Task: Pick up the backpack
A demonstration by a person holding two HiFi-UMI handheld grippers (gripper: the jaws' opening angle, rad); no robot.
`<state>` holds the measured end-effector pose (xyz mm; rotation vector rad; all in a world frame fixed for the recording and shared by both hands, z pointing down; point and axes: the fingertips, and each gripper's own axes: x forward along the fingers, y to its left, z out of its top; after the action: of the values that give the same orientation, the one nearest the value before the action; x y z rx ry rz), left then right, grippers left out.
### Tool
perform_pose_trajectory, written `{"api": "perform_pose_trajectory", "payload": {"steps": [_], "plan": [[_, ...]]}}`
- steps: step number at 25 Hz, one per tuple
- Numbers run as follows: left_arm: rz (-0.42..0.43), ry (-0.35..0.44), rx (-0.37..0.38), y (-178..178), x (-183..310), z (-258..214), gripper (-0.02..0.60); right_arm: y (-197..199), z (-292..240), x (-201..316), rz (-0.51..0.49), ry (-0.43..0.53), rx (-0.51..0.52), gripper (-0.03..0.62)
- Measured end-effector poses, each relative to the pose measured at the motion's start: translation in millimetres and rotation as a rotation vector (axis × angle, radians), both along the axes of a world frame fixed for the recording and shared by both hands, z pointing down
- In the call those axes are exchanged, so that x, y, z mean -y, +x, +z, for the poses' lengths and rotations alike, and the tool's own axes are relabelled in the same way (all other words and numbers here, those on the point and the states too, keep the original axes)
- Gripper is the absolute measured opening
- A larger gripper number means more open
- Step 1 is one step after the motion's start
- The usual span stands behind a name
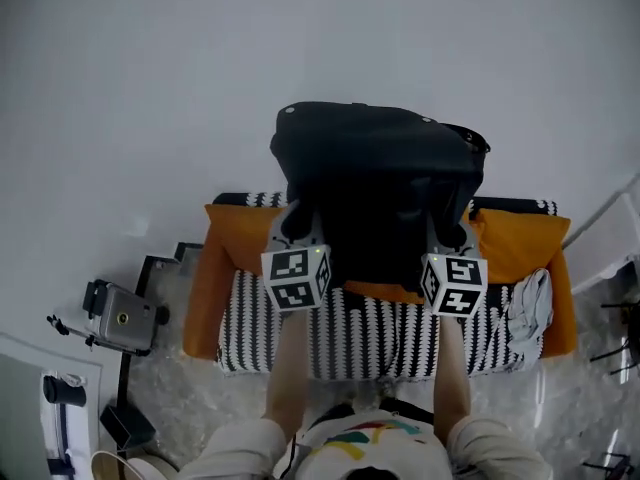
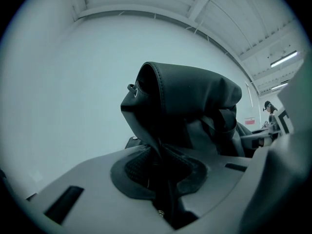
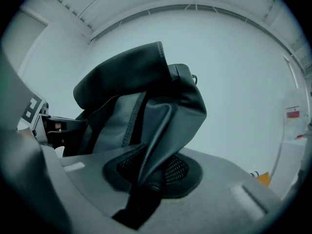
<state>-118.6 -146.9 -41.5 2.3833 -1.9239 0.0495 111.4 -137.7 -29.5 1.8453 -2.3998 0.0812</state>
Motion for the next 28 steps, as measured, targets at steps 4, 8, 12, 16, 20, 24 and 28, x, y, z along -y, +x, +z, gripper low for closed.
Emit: {"api": "perform_pose_trajectory", "payload": {"steps": [4,8,12,16,20,24,28], "plan": [[0.014,0.095,0.003,7,-25,-51,0.062,6,-48,-24,0.013,0.091,-0.007,0.081],[0.018,0.157,0.009,14,-53,-84,0.061,13,-79,-51,0.016,0.154,-0.017,0.081],[0.020,0.196,0.012,17,-77,-99,0.061,16,-94,-74,0.022,0.191,-0.023,0.081],[0.009,0.231,0.024,22,-109,-108,0.061,20,-105,-105,0.017,0.234,-0.025,0.080],[-0.005,0.237,0.024,22,-136,-108,0.061,21,-106,-130,0.003,0.249,-0.023,0.078],[-0.025,0.252,0.050,22,-155,-109,0.061,21,-97,-142,-0.026,0.243,-0.007,0.078],[-0.036,0.281,0.069,20,-167,-108,0.061,17,-93,-151,-0.044,0.258,0.005,0.078]]}}
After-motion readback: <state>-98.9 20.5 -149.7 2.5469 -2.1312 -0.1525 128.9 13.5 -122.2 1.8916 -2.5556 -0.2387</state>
